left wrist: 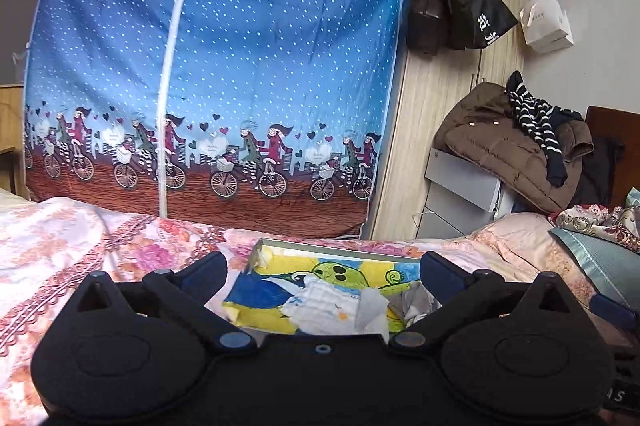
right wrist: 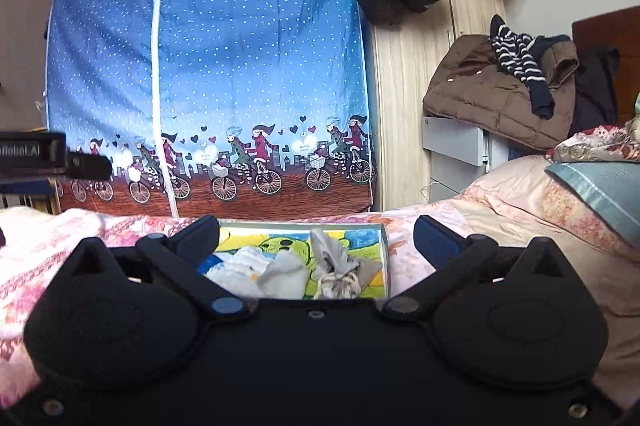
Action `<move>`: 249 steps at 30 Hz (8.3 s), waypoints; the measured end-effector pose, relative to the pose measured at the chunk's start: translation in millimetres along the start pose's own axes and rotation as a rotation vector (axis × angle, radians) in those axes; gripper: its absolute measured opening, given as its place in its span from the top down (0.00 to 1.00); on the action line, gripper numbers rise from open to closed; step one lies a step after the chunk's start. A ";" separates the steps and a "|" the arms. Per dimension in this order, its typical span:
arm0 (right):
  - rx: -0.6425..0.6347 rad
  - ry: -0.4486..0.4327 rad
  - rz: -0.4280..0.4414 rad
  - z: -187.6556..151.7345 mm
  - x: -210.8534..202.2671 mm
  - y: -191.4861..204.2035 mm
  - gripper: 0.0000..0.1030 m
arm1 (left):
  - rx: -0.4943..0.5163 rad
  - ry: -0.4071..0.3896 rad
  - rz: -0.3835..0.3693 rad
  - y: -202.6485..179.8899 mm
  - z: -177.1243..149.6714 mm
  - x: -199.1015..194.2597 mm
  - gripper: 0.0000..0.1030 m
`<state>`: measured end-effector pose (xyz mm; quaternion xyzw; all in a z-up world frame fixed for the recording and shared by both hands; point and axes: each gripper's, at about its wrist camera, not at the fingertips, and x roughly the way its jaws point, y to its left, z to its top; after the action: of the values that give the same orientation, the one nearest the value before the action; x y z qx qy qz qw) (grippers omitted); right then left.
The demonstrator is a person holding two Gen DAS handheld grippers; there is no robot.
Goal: Organize soft objects
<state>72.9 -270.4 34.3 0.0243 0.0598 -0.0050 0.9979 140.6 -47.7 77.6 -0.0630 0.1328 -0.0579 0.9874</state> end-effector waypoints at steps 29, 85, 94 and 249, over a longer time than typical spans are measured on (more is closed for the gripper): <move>-0.012 0.055 -0.019 -15.7 -92.5 29.5 0.00 | 0.068 0.046 0.110 36.7 -94.7 -152.7 0.01; -0.037 0.302 -0.046 -49.1 -67.3 40.2 0.00 | 0.017 0.233 0.106 45.0 -110.0 -116.0 0.01; -0.038 0.315 -0.047 -51.1 -66.8 39.4 0.00 | 0.016 0.237 0.105 45.5 -110.3 -116.1 0.01; -0.592 0.178 0.121 -78.3 235.1 39.1 0.33 | -0.049 0.456 -0.071 7.6 -59.6 243.2 0.38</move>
<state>297.4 -229.2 -69.7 -0.2632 0.1443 0.0740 0.9510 358.3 -78.6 -42.4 -0.0771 0.3517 -0.1023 0.9273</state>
